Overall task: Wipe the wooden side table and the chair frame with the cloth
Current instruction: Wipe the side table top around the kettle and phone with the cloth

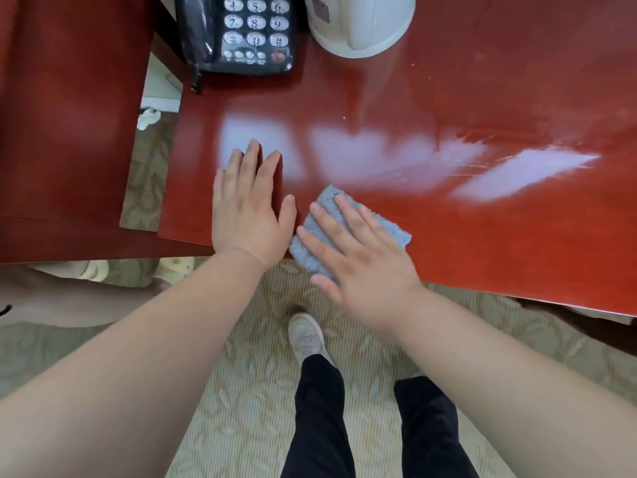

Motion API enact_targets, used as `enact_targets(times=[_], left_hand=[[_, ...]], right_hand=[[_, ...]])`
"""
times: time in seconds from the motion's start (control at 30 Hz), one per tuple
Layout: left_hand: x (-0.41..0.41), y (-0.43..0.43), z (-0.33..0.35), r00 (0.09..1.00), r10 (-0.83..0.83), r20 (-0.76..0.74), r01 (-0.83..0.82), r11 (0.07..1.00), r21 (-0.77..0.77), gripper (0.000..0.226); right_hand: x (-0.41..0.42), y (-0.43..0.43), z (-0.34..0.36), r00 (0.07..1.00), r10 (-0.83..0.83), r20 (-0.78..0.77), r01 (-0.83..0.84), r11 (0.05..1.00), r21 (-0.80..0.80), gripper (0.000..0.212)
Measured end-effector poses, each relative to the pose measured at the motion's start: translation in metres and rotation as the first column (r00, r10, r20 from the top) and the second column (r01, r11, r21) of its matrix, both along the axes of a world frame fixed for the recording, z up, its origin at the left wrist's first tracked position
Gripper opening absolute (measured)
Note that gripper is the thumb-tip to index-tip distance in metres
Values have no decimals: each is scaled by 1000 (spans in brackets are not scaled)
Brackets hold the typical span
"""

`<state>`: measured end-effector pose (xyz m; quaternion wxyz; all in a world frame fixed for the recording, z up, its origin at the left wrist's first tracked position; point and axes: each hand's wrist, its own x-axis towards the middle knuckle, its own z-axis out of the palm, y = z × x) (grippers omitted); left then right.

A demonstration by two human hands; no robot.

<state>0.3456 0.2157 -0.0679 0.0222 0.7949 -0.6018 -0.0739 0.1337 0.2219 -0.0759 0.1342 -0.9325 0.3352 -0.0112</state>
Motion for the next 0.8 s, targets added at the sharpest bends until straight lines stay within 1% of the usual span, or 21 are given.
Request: enact_targets(times=[0.07,0.13,0.2,0.27,0.33,0.37,0.4,0.43,0.47,0.5,0.53,0.57,0.6,0.63,0.67,0.7,0.73,0.8], left_hand=[[-1,1,0,1000,-2,4,2,1000,-2,66],[-1,1,0,1000,1,11,-1,1000,4,67],[-2,0,1,1000,1,11,-1,1000,19,69],[-2,-1,2,1000,-1,17,0,1000,31,71],[0,-1,2,1000,-1,25,0,999,38,72],[0,-1,2,1000,-1,26,0,999,42,72],[1,-1,1,1000,0,27,-1,999,43,72],[0,-1,1,1000,0,26,-1,999,39,72],[0,-1,0,1000,0,24,0,999,32,72],[0,0,0,1000,-3,21,2,1000,24,72],[1,0,-1,1000,-8,18,8,1000,18,72],[1,1,-1,1000,-13,17,13,1000,15,71],[1,2,-2,1000,-16,19,16,1000,13,71],[1,2,-2,1000,-15,21,15,1000,13,71],[1,1,-2,1000,-11,22,11,1000,14,71],[1,1,-2,1000,-6,20,6,1000,15,71],[1,0,-2,1000,-3,19,2,1000,19,71],[2,-1,-2,1000,-2,24,2,1000,29,71]], right_hand=[[-14,-15,-1,998,-53,-19,53,999,-12,68],[-31,-37,-1,976,-206,-68,204,978,-35,69],[-44,-61,0,910,-401,-105,397,916,-57,69],[-45,-84,3,810,-575,-116,577,816,-23,68],[-29,-100,5,732,-668,-136,674,738,1,71],[-18,-102,6,733,-665,-143,672,741,-2,73],[-7,-99,6,778,-613,-136,618,786,-8,74],[2,-92,5,852,-511,-116,513,858,-12,73],[8,-82,5,924,-372,-90,373,928,-14,72],[10,-70,5,972,-224,-63,224,974,-9,70],[9,-58,5,995,-89,-42,89,996,-4,68],[4,-49,5,999,22,-32,-23,1000,-4,67],[-3,-44,5,995,98,-32,-98,995,-9,67],[-11,-45,4,991,128,-32,-129,991,-17,66],[-18,-51,3,994,105,-28,-106,994,-26,65],[-24,-62,2,999,35,-33,-37,999,-33,64],[-29,-77,1,997,-59,-51,57,998,-38,64],[-34,-113,2,964,-247,-97,245,969,-32,67]])
